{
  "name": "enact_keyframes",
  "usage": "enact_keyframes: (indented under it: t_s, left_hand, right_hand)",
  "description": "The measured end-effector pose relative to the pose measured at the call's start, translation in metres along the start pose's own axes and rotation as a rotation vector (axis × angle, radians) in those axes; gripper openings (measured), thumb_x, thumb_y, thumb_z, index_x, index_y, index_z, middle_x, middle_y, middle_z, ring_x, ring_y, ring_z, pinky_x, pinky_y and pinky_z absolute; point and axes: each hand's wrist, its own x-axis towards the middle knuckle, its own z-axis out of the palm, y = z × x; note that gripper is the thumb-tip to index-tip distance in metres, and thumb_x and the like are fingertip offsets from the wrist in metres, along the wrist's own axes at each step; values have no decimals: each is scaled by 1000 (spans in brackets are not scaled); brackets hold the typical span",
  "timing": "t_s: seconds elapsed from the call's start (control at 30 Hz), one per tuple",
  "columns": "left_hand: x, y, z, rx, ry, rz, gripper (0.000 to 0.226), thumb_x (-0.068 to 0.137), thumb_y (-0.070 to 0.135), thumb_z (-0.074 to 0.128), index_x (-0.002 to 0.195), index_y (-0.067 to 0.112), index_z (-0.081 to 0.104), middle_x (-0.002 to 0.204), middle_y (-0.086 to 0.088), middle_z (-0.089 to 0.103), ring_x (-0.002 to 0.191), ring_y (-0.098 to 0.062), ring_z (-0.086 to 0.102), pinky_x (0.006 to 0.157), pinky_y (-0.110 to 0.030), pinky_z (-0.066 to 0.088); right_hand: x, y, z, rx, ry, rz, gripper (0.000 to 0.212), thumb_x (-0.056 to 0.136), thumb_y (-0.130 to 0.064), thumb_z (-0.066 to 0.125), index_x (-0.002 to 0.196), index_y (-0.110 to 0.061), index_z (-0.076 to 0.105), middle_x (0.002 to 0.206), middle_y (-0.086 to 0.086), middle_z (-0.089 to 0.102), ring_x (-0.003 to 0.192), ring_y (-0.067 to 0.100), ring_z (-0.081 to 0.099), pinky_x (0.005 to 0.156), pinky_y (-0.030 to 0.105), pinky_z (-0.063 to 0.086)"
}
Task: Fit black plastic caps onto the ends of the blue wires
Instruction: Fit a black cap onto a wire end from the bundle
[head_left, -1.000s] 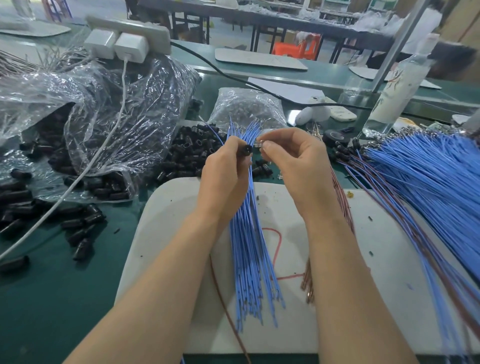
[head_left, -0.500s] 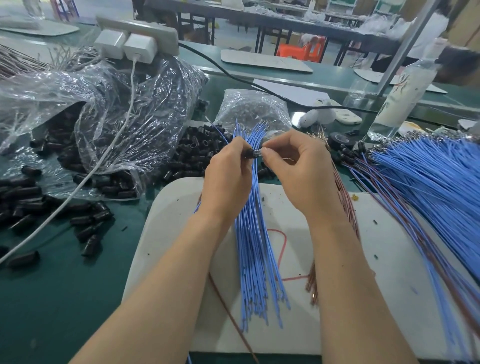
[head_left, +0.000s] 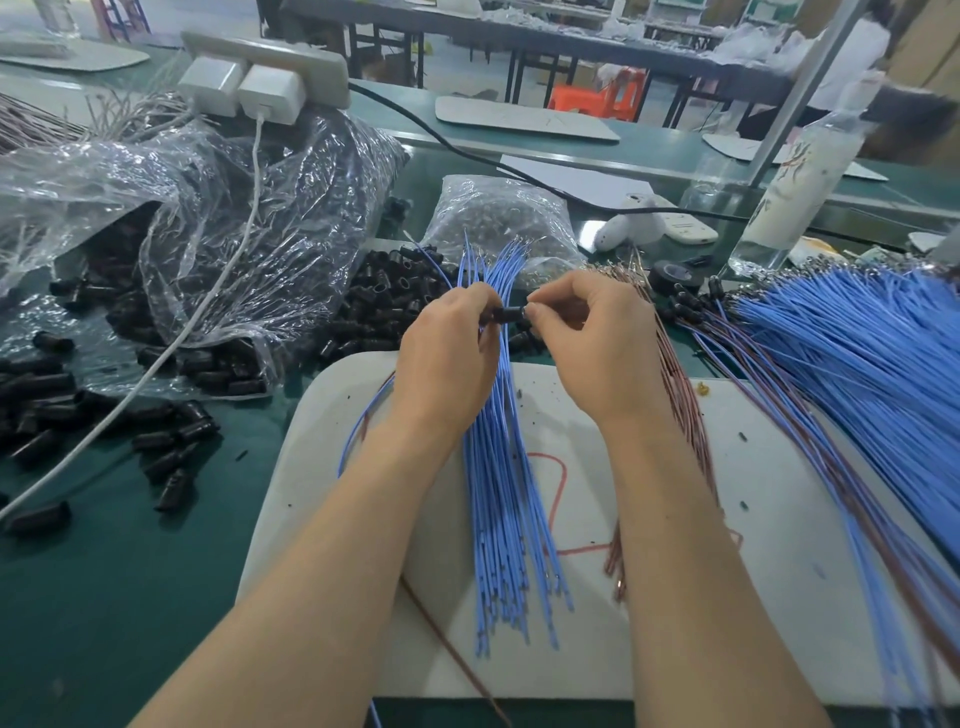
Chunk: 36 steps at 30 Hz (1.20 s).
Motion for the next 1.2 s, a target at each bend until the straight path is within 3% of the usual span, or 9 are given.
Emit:
enact_keyframes:
  t_s: [0.17, 0.37, 0.47, 0.63, 0.7, 0.77, 0.83, 0.97, 1.2]
  left_hand:
    - [0, 1, -3, -81, -120, 70, 18, 88, 9, 61, 106, 11, 66, 93, -3, 68, 80, -20, 57, 80, -38, 48]
    - [0, -1, -5, -78, -149, 88, 15, 88, 13, 63, 102, 13, 69, 80, 5, 63, 72, -14, 54, 78, -37, 49]
    - [1, -2, -4, -62, -163, 78, 15, 88, 14, 63, 102, 15, 69, 76, 7, 61, 71, -13, 54, 78, -36, 49]
    - [2, -7, -3, -102, -100, -29, 14, 89, 13, 62, 102, 12, 67, 86, -1, 70, 82, -22, 63, 82, -39, 51]
    - [3, -8, -2, -127, -65, -62, 14, 89, 12, 63, 102, 11, 67, 88, -3, 71, 85, -23, 65, 84, -39, 51]
    - [3, -7, -1, -133, -59, -76, 14, 89, 12, 63, 102, 11, 66, 88, -1, 71, 85, -21, 65, 85, -39, 52]
    - [2, -7, 0, -139, -51, -78, 13, 89, 11, 62, 102, 11, 66, 86, 2, 68, 84, -19, 65, 84, -38, 52]
    - [3, -6, 0, -133, -42, -66, 13, 89, 11, 62, 102, 10, 65, 83, 6, 63, 81, -18, 63, 83, -36, 52]
    - [3, -5, -1, -143, -36, -81, 13, 89, 9, 62, 102, 10, 64, 85, 3, 64, 82, -20, 62, 83, -38, 51]
  right_hand:
    - [3, 10, -5, 127, -75, 127, 7, 84, -8, 68, 87, -13, 72, 78, 0, 71, 79, 14, 69, 79, 26, 55]
    - [3, 19, -9, 294, -120, 197, 10, 83, -2, 69, 84, -12, 71, 70, -1, 69, 61, 0, 64, 63, 13, 51]
    - [3, 20, -6, 309, -127, 217, 10, 83, -2, 68, 83, -12, 70, 70, 0, 69, 60, 0, 63, 63, 13, 51]
    - [8, 36, -13, 364, 113, 368, 16, 84, -1, 63, 83, -17, 66, 70, -2, 66, 63, 7, 60, 70, 27, 54]
    - [10, 46, -16, 261, 244, 433, 16, 83, -1, 61, 85, -16, 66, 75, -2, 65, 68, 11, 59, 75, 31, 53]
    - [9, 51, -13, 108, 257, 438, 17, 84, -3, 59, 89, -17, 68, 83, 0, 67, 73, 8, 59, 72, 23, 52]
    - [9, 52, -9, 22, 198, 417, 20, 86, -5, 58, 97, -16, 71, 93, 0, 69, 77, 6, 58, 70, 16, 46]
    - [8, 49, -1, -84, 38, 334, 31, 92, -3, 49, 117, -10, 66, 113, 4, 67, 100, 12, 59, 86, 20, 43]
    - [6, 52, 11, -346, -25, 234, 27, 94, -12, 53, 118, -12, 64, 123, 11, 57, 114, 25, 48, 99, 31, 35]
